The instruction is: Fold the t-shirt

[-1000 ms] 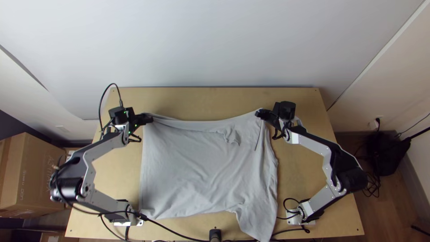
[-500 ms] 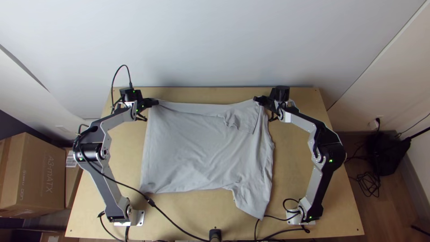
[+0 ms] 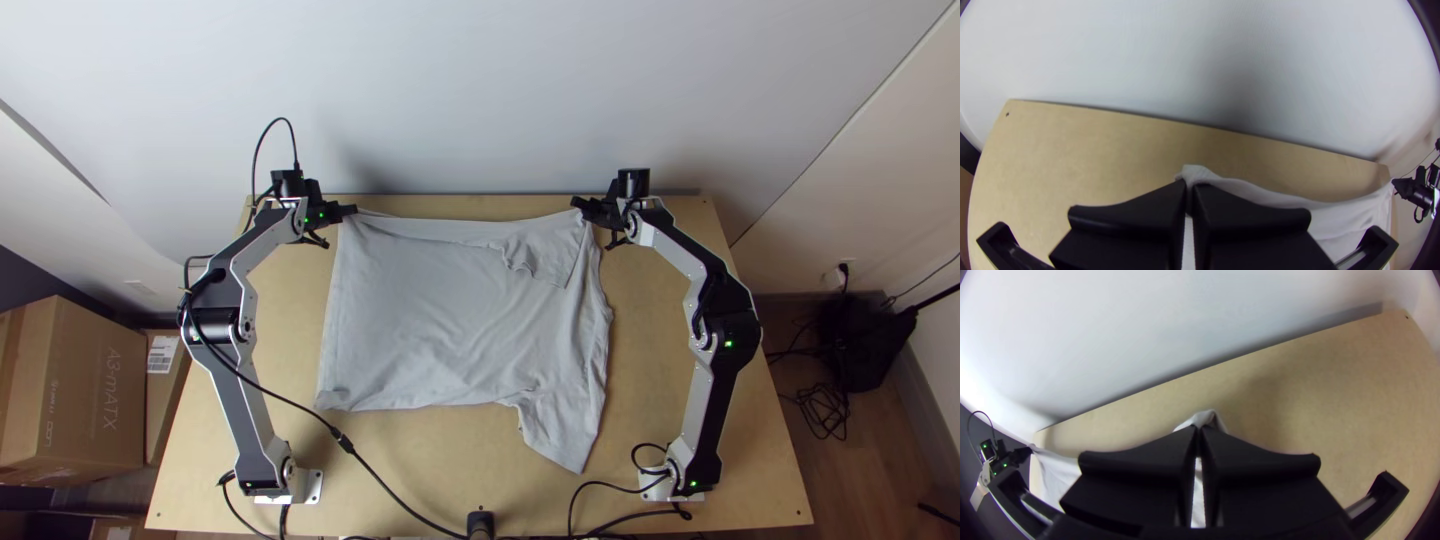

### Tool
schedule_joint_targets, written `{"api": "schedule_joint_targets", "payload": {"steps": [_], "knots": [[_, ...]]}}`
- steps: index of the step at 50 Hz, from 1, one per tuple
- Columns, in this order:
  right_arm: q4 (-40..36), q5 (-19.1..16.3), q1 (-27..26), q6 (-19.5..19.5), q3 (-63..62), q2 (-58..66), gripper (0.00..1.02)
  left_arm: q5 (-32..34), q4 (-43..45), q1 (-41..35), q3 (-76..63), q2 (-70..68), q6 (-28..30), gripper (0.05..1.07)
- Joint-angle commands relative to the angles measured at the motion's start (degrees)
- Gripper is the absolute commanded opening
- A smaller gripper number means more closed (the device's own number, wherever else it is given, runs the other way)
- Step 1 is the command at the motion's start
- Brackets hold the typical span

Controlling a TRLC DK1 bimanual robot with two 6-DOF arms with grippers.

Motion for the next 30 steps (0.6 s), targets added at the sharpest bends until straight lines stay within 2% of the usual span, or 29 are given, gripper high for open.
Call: {"api": "schedule_joint_targets", "payload": {"steps": [1, 14, 30], "knots": [[-1.9, 0.3, -0.6, 1.1, 0.3, -2.1, 0.02, 1.9, -0.7, 0.3, -4.8, -5.4, -1.1, 0.08], [-6.6, 0.2, -0.3, 1.0, -3.4, -5.3, 0.02, 4.0, 2.8, 0.8, -17.1, -13.0, -1.1, 0.08], [-6.8, -0.5, 0.3, 0.5, -13.0, -12.5, 0.02, 5.3, 6.4, 1.4, -28.3, -19.1, -1.1, 0.08]]}}
